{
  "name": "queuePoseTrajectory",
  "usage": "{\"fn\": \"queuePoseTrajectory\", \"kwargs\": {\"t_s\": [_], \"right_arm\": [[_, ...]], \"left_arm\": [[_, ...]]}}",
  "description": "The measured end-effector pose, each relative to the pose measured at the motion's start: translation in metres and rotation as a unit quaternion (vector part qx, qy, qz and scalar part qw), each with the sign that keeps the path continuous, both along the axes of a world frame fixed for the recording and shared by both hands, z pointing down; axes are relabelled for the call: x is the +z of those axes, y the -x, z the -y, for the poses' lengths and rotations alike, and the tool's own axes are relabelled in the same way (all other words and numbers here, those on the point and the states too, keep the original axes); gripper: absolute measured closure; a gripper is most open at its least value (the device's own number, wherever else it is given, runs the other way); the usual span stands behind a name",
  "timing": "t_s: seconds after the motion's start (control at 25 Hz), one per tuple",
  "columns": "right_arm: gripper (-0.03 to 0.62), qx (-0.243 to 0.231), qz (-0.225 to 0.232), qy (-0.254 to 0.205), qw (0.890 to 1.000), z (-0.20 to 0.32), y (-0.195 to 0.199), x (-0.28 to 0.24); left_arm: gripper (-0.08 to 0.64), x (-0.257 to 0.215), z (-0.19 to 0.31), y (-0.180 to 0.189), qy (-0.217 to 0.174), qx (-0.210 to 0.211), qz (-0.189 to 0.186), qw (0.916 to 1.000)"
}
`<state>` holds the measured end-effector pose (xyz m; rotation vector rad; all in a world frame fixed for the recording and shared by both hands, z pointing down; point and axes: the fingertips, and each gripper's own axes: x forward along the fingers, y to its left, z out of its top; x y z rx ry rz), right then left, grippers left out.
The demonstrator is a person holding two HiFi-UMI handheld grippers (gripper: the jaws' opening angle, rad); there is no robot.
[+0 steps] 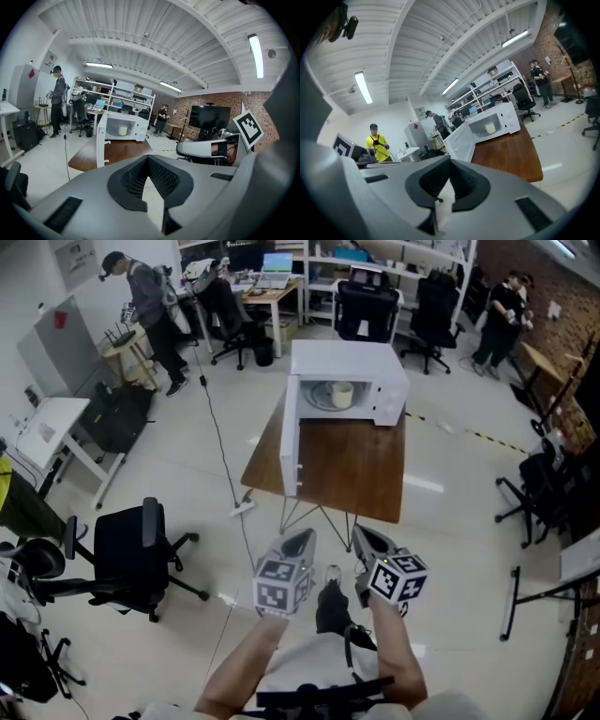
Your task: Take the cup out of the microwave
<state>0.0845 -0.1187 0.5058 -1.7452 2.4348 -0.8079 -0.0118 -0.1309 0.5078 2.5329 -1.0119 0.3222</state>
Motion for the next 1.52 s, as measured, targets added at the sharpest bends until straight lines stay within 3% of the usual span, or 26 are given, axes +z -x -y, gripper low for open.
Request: {"fn": "queuePoseTrajectory", "kwargs": {"t_s": [0.36,0.56,1.08,1.52], "right_arm": [[0.591,-0.015,0.000,0.003,1.000,0.084,-0.028,-0.004],[0.591,-0.017,0.003,0.003,1.000,0.135,-0.049,-0.004],[0.588,-0.026,-0.006,-0.007,1.000,0.264,-0.098,-0.005],[0.565,-0.037,-0.015,-0.003,0.999,0.341,-0.123,0.007]], "left_arm": [[0.566,-0.002,0.071,-0.039,0.004,0.002,0.002,1.0000],[0.566,-0.011,0.115,-0.062,-0.012,-0.012,-0.001,0.9999],[0.566,-0.008,0.221,-0.124,-0.004,-0.036,-0.008,0.9993],[0.566,0.009,0.292,-0.142,0.017,-0.060,-0.003,0.9981]]}}
